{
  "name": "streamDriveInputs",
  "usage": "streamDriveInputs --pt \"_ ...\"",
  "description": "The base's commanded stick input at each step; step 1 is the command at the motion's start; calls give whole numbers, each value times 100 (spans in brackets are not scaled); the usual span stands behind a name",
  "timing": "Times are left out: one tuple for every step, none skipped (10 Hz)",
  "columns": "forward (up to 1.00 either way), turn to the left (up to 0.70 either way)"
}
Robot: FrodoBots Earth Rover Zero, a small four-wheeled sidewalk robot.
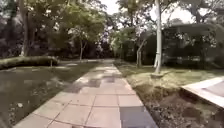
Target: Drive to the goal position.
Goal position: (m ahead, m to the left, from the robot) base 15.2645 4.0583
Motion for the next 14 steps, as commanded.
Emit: streamDriveInputs --pt "100 0" --pt "100 0" --pt "100 0" --pt "100 0" --pt "100 0" --pt "100 0" --pt "100 0" --pt "100 0" --pt "100 0" --pt "100 0" --pt "100 0" --pt "100 0" --pt "100 0" --pt "100 0"
